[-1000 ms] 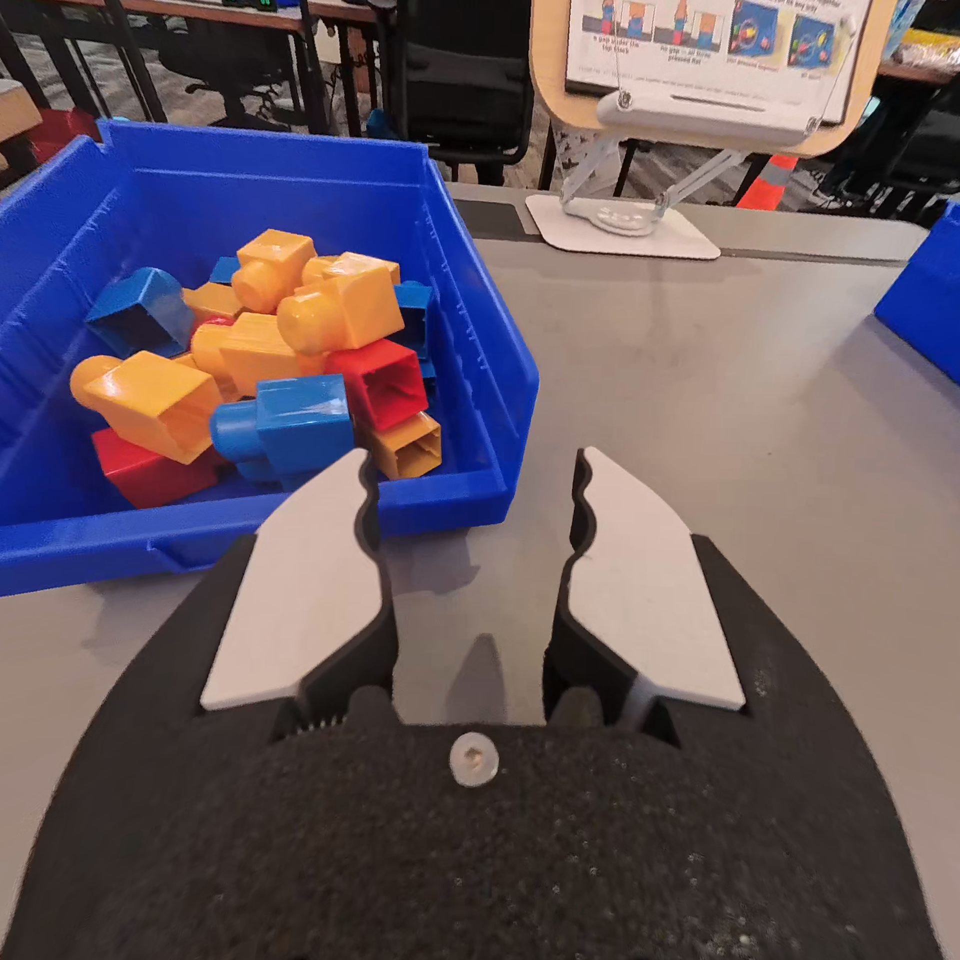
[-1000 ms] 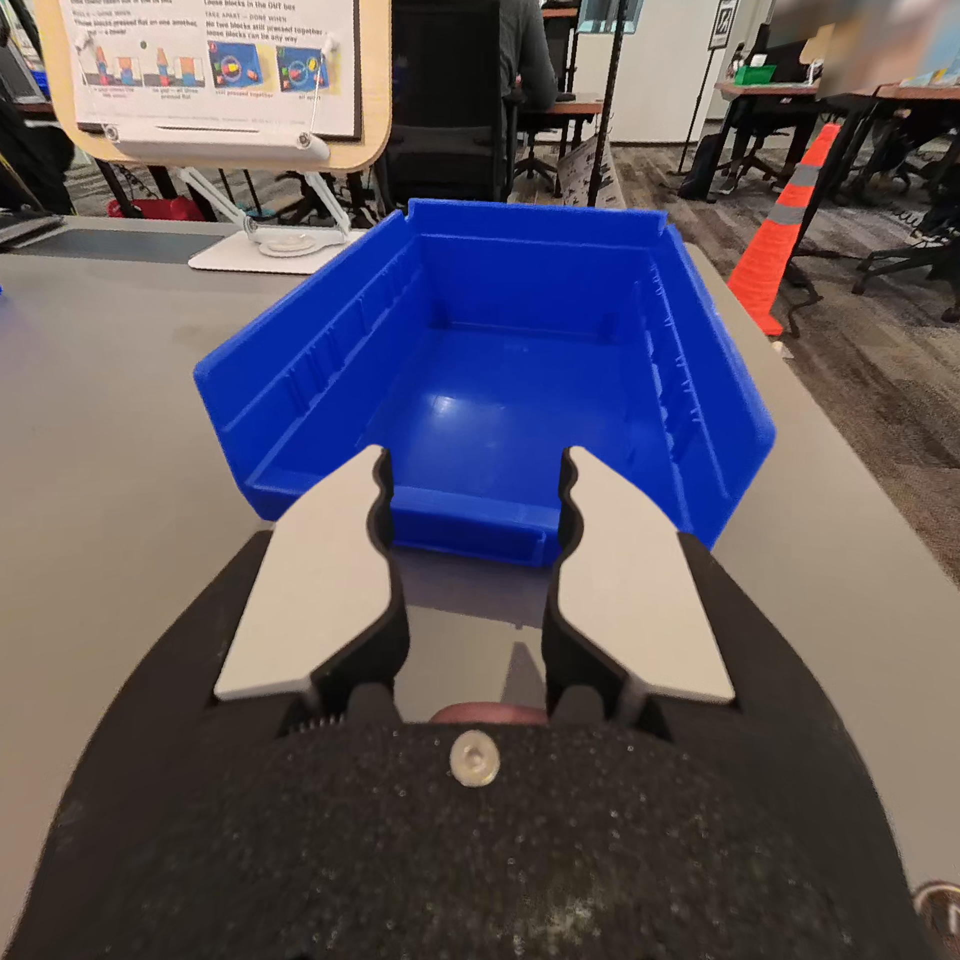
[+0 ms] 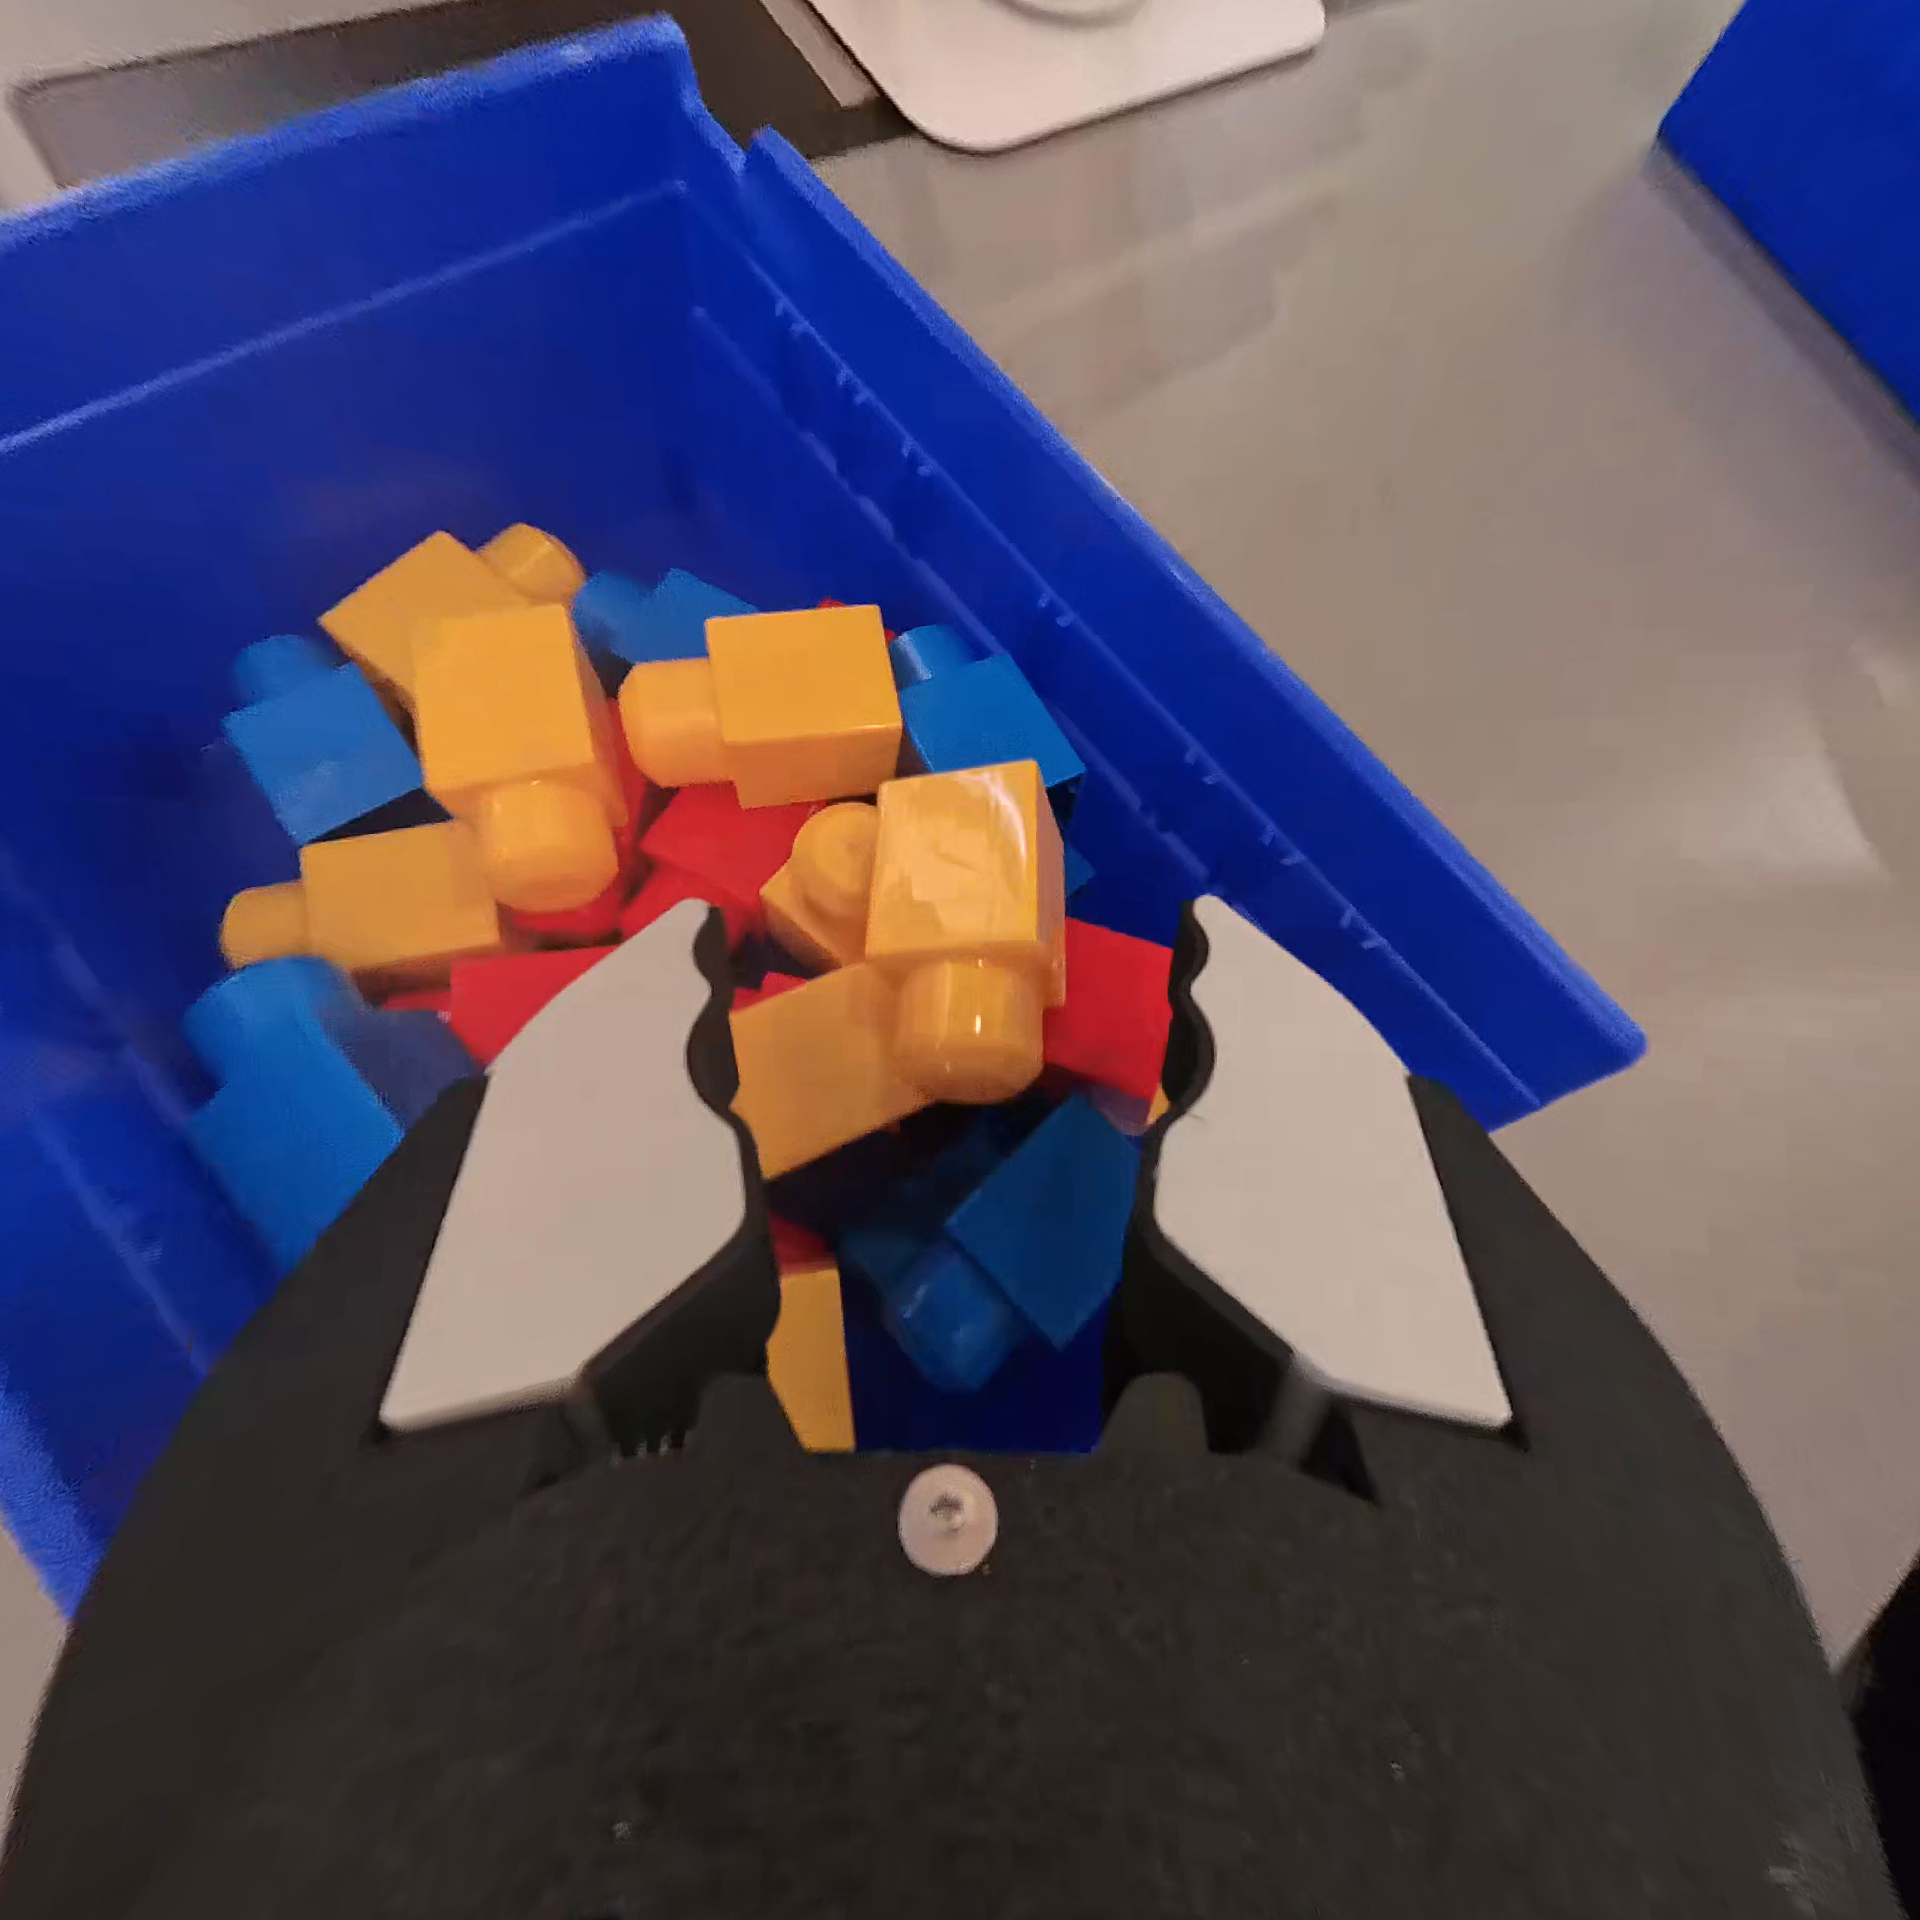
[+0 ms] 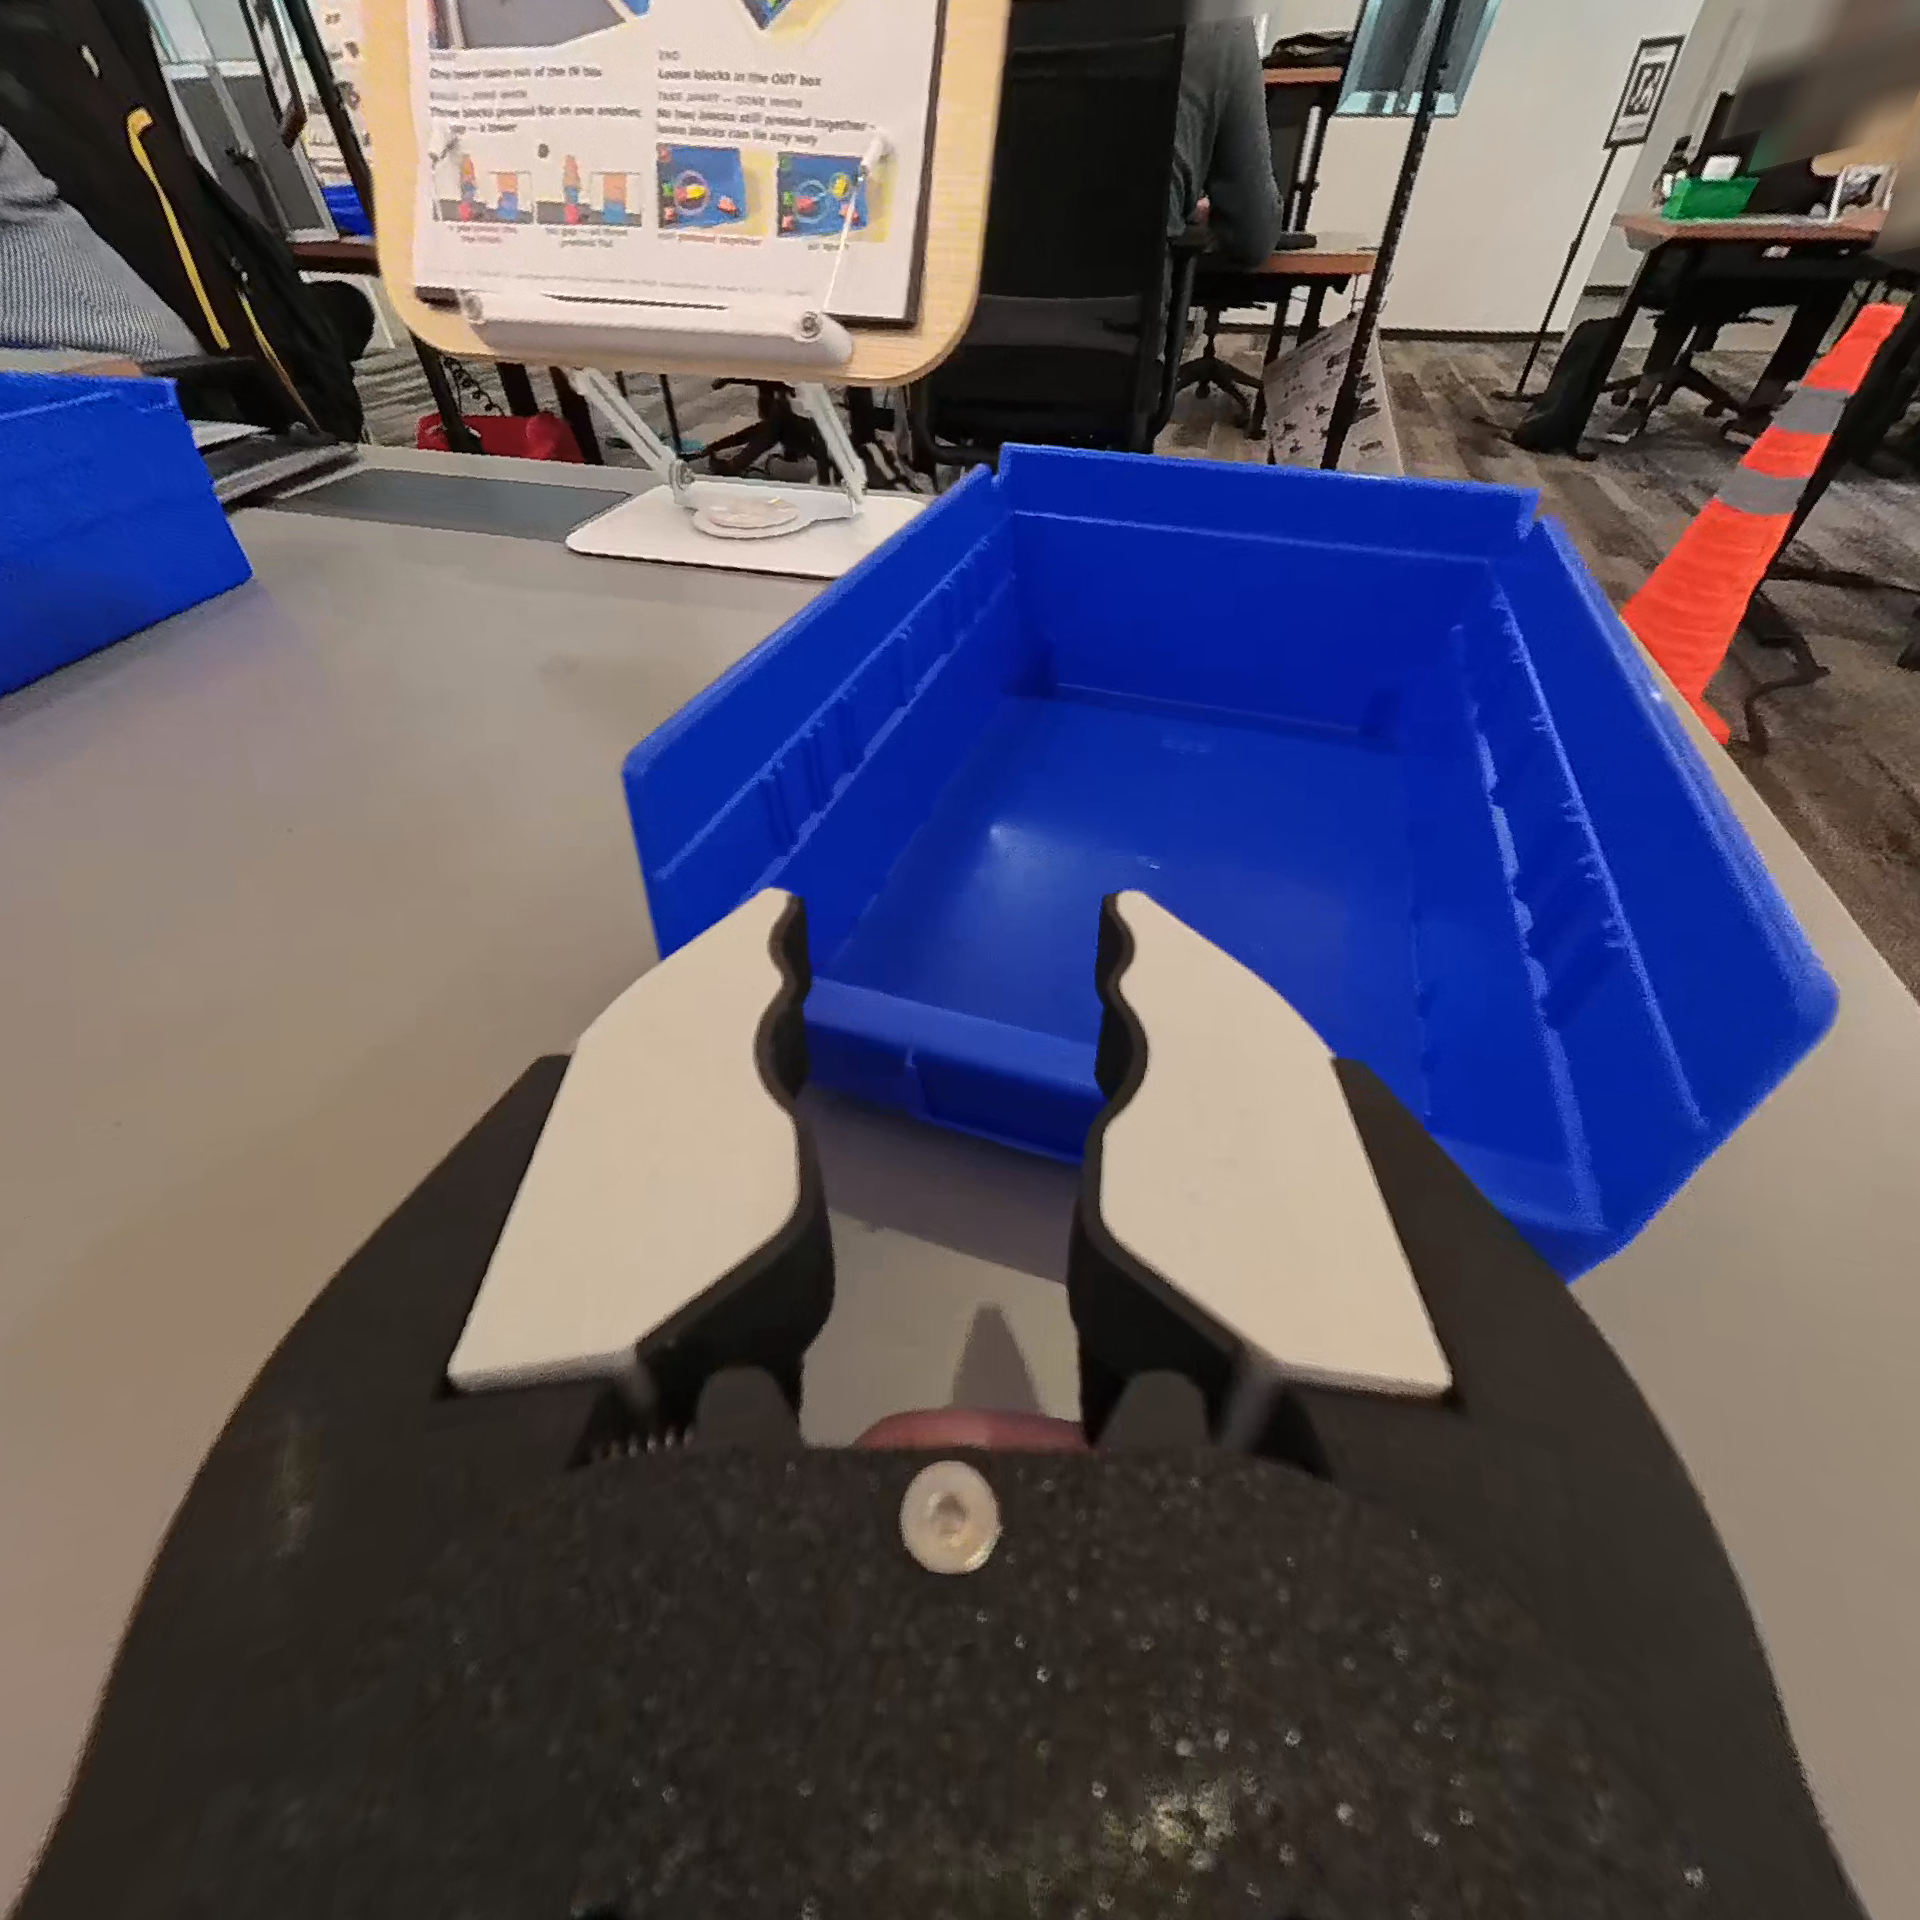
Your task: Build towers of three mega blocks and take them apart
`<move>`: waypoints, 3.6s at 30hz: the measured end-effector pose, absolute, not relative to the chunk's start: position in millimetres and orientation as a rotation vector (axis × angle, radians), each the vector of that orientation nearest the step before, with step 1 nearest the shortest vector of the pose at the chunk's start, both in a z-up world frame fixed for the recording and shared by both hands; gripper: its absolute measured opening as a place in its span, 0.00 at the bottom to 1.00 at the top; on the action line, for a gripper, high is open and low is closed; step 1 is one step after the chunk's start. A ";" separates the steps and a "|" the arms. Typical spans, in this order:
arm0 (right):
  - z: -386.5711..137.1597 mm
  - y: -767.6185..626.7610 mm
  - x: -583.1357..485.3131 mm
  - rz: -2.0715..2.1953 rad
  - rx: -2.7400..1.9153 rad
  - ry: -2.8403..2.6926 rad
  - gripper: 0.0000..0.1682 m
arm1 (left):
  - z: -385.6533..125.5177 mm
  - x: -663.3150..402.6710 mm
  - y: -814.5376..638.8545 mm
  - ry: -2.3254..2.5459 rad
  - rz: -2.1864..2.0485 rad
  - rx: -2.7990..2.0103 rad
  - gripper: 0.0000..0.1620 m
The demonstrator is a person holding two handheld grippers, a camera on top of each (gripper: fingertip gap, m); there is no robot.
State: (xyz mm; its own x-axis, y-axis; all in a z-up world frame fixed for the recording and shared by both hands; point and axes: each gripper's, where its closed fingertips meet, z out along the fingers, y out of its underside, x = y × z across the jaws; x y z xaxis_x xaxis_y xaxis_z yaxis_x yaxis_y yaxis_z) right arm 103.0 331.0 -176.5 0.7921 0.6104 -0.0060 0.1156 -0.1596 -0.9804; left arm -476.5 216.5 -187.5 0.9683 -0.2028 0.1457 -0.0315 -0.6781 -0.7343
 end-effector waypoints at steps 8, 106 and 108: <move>-161.5 311.1 62.5 0.507 -1.590 -0.717 0.30 | -199.7 -465.5 213.4 0.334 -0.407 -2.436 0.23; -184.2 229.7 -123.8 1.167 -1.553 -1.398 0.35 | -112.6 -403.9 207.4 0.796 -0.013 -1.988 0.38; -170.4 227.2 -135.7 1.301 -1.554 -1.370 0.35 | -98.2 -370.8 214.5 0.867 -0.052 -1.876 0.38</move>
